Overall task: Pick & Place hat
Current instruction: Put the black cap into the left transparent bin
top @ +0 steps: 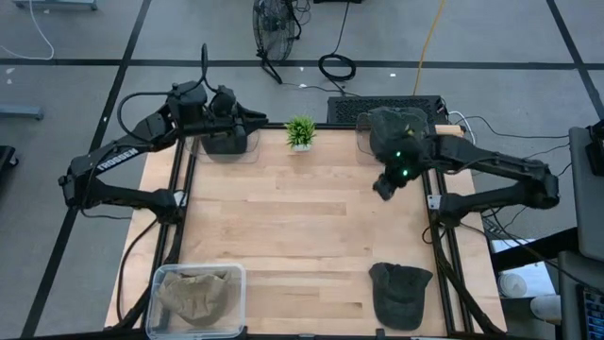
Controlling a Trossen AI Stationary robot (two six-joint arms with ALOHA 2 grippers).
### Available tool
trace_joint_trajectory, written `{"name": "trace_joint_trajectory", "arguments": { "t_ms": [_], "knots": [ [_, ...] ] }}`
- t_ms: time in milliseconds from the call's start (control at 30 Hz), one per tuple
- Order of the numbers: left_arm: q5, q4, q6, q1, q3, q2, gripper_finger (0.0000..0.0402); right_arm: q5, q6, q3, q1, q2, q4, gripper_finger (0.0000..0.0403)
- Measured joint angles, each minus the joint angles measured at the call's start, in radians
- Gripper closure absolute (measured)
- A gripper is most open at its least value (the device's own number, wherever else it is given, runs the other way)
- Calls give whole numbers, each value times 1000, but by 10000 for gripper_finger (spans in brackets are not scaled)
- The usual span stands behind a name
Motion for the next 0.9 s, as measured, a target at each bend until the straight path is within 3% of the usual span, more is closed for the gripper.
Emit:
{"name": "trace_joint_trajectory", "arguments": {
  "t_ms": [200,300,533,767,900],
  "knots": [
    [12,-6,-11,5,0,0,309,-86,-31,-65,106,27,85,403],
    [12,-5,-34,5,0,0,309,-86,42,-145,120,25,172,403],
    [12,-5,-212,-4,0,-2,309,-208,45,-235,169,2,169,393],
    [-26,-3,-255,-78,0,-2,309,-59,60,-156,399,-63,63,397],
    [-82,8,-288,-120,0,-2,309,-55,105,-173,550,-69,55,378]
  ]
}}
